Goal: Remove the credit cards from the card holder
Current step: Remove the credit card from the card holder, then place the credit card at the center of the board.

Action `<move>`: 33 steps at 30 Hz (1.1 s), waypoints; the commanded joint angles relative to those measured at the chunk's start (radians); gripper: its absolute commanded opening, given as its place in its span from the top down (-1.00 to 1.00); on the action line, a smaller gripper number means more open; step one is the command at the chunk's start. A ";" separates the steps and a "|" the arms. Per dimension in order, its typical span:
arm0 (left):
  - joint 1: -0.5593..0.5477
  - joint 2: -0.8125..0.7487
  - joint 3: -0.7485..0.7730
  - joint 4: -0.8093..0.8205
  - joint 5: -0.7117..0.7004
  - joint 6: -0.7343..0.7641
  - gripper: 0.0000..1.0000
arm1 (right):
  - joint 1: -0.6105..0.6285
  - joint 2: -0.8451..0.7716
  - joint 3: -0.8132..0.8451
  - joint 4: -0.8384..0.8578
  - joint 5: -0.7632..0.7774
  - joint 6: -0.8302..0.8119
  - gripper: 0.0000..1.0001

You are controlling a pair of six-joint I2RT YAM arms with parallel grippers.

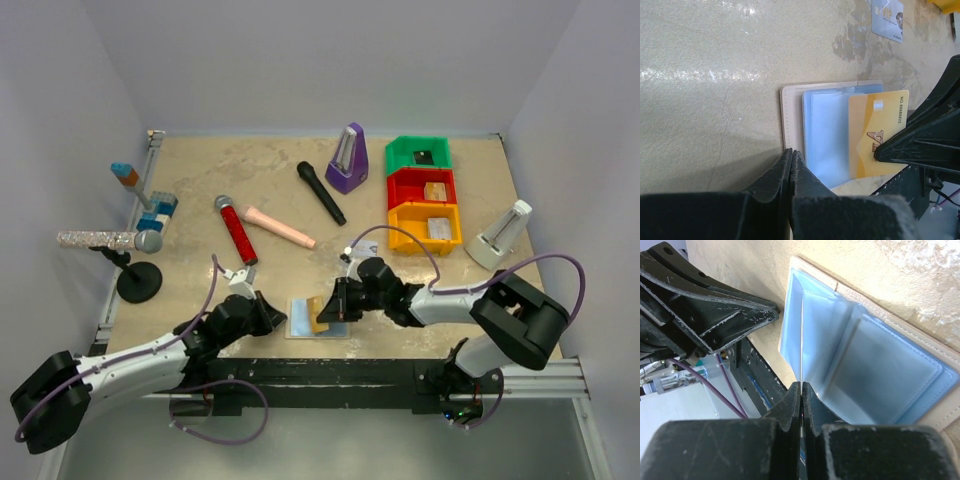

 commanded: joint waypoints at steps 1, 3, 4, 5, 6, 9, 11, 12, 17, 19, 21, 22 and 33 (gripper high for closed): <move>-0.005 -0.038 -0.113 -0.047 -0.023 -0.029 1.00 | -0.010 -0.044 -0.014 0.018 0.010 -0.021 1.00; -0.005 -0.067 -0.107 -0.079 -0.022 -0.033 1.00 | -0.013 -0.064 -0.017 -0.002 0.008 -0.027 1.00; -0.005 -0.084 -0.104 -0.099 -0.020 -0.033 1.00 | -0.013 -0.078 -0.018 -0.015 0.010 -0.031 1.00; -0.005 -0.103 -0.101 -0.116 -0.020 -0.033 1.00 | -0.015 -0.095 -0.020 -0.031 0.011 -0.036 1.00; -0.005 -0.124 -0.096 -0.127 -0.022 -0.033 1.00 | -0.016 -0.110 -0.020 -0.045 0.011 -0.041 1.00; -0.005 -0.179 -0.082 -0.210 -0.032 -0.030 1.00 | -0.019 -0.165 -0.014 -0.101 0.016 -0.059 1.00; -0.003 -0.210 -0.067 -0.247 -0.039 -0.026 1.00 | -0.019 -0.202 -0.006 -0.144 0.020 -0.073 1.00; -0.003 -0.221 -0.061 -0.262 -0.042 -0.021 1.00 | -0.019 -0.223 0.000 -0.169 0.023 -0.082 1.00; -0.005 -0.265 0.002 -0.323 -0.040 -0.006 0.73 | -0.019 -0.337 0.045 -0.327 0.052 -0.156 1.00; -0.003 -0.278 0.031 -0.333 -0.031 -0.003 0.49 | -0.019 -0.381 0.057 -0.371 0.062 -0.182 1.00; -0.005 -0.293 0.053 -0.307 -0.010 0.008 0.32 | -0.019 -0.429 0.063 -0.393 0.059 -0.202 1.00; -0.005 -0.308 0.053 -0.267 0.016 0.023 0.24 | -0.019 -0.446 0.066 -0.393 0.045 -0.214 1.00; -0.003 -0.462 0.051 0.058 0.257 0.120 -0.36 | -0.018 -0.546 0.056 -0.367 -0.234 -0.340 1.00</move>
